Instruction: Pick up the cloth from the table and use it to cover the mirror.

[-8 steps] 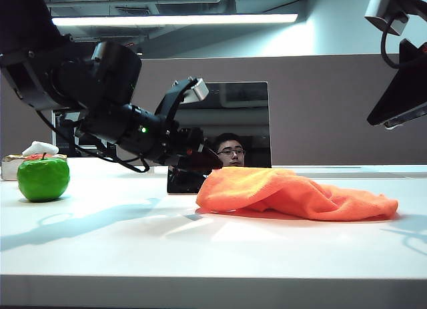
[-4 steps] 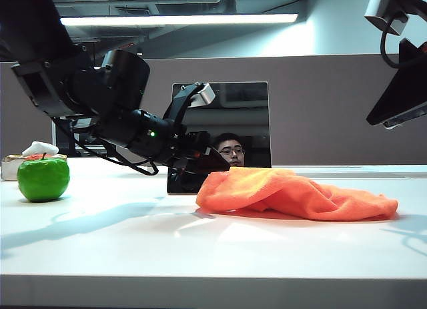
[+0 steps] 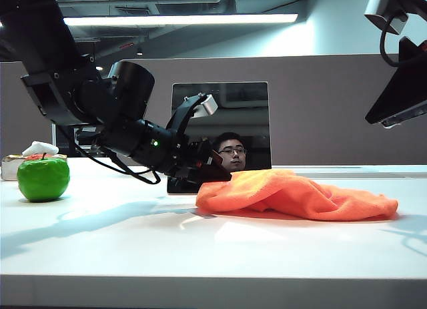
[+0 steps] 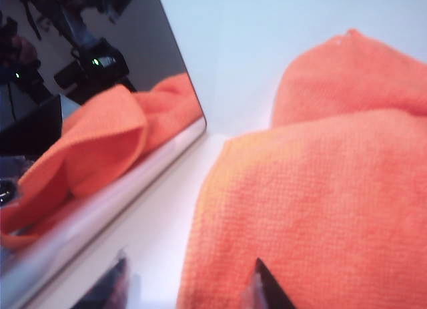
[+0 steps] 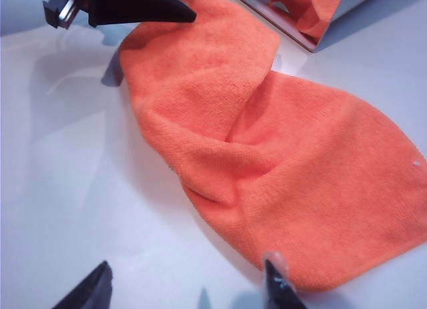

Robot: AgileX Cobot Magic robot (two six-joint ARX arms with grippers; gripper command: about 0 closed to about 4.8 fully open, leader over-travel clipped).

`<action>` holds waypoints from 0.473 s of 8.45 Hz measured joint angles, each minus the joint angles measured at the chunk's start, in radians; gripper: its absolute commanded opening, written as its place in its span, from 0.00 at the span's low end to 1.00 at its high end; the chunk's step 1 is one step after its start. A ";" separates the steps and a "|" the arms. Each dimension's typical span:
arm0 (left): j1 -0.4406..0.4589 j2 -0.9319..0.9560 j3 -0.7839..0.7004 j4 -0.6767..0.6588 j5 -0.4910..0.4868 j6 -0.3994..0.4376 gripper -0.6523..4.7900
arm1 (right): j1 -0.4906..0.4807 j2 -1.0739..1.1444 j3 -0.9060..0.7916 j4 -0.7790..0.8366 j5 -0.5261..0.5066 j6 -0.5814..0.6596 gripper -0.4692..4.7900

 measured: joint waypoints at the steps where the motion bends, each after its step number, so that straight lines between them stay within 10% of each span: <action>1: 0.000 0.000 0.000 -0.009 0.092 -0.078 0.55 | 0.000 0.000 0.000 0.000 0.000 0.000 0.63; 4: 0.000 -0.002 0.002 -0.048 0.036 -0.090 0.39 | 0.000 0.000 0.000 0.000 0.000 0.000 0.63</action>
